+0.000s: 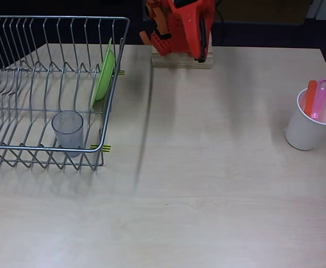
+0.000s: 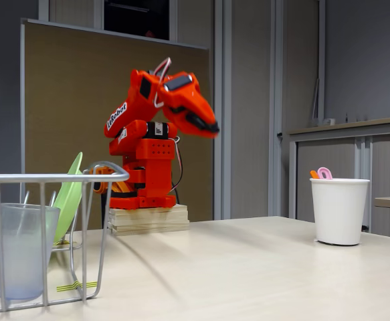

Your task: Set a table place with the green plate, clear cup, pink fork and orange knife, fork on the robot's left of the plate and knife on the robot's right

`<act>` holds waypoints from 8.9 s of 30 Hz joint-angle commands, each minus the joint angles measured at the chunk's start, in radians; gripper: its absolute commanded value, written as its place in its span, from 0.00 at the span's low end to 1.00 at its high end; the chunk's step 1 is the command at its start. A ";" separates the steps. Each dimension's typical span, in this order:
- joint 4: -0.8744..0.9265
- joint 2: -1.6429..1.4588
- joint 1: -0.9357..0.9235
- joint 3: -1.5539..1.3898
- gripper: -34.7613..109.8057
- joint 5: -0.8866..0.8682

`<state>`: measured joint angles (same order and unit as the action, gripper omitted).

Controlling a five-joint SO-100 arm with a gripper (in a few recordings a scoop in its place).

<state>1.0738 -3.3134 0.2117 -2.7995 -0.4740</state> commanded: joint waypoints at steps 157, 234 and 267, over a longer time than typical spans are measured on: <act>-0.322 1.503 0.224 0.454 0.25 -0.723; -0.716 1.511 0.393 0.081 0.49 -1.063; -0.334 1.339 0.324 0.370 0.56 -0.690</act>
<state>0.5983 -1.8883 0.5722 -2.5249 -1.2855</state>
